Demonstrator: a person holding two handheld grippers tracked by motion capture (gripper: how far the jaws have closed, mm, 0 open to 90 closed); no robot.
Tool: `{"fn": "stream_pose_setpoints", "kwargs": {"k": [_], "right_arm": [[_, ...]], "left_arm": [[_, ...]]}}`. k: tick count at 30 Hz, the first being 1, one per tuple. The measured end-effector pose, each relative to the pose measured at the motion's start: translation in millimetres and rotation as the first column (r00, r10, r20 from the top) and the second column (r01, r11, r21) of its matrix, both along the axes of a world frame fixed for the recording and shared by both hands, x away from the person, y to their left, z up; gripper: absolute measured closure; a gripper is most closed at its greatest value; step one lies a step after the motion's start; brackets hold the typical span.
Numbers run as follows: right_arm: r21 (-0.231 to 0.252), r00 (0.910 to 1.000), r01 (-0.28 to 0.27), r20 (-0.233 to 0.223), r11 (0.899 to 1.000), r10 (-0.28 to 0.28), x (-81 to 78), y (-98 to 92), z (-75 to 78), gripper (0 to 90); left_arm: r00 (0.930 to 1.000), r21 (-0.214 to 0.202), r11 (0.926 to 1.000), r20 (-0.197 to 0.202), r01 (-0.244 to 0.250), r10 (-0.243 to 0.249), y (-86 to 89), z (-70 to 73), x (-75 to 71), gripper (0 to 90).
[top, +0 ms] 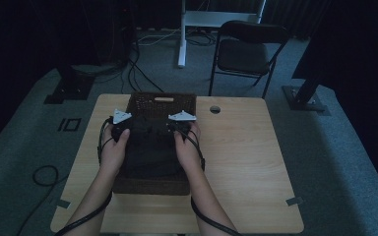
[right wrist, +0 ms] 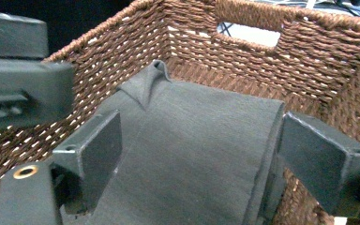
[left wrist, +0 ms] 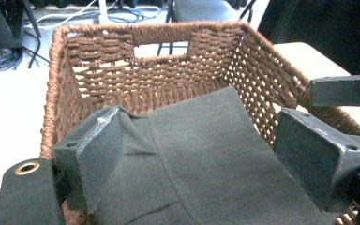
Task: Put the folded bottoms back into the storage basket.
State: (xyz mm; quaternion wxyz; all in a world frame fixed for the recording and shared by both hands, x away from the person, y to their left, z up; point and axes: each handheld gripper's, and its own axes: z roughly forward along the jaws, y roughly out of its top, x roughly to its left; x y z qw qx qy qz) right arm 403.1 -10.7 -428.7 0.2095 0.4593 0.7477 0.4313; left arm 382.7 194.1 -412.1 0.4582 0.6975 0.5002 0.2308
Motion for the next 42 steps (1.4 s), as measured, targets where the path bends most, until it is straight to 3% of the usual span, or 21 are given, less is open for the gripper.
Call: {"fn": "stream_pose_setpoints", "kwargs": {"k": [14,22,26,33,36,42], "right_arm": [[0.059,0.9979,-0.034,0.057,0.998,0.031,-15.3,-27.4,28.2,14.0],[0.052,0.9951,-0.043,0.091,0.998,0.038,-24.0,-51.8,39.2,14.0],[0.044,0.9944,-0.038,0.101,0.998,0.033,-28.9,-65.8,39.7,13.9],[0.032,0.9928,-0.027,0.118,0.999,0.023,-38.1,-89.7,36.5,13.8],[0.04,0.9929,-0.014,0.119,0.999,0.009,-42.0,-102.4,32.5,13.8],[0.038,0.992,0.026,0.123,0.999,-0.03,-49.2,-124.7,23.9,13.8]], "left_arm": [[0.9989,0.003,0.9997,0.04,0.024,-0.024,23.8,15.8,-23.5,16.4],[0.9978,0.035,0.9984,0.049,0.043,-0.045,38.2,22.5,-39.2,16.4],[0.9981,0.047,0.9988,0.06,0.014,-0.017,47.7,22.9,-45.7,16.4],[0.9949,0.02,0.9983,0.086,-0.055,0.053,70.6,17.0,-56.8,16.4],[0.9912,0.024,0.9945,0.087,-0.102,0.1,81.9,12.4,-61.7,16.4],[0.9863,0.029,0.9893,0.088,-0.143,0.14,99.9,-0.6,-71.7,16.4]]}}
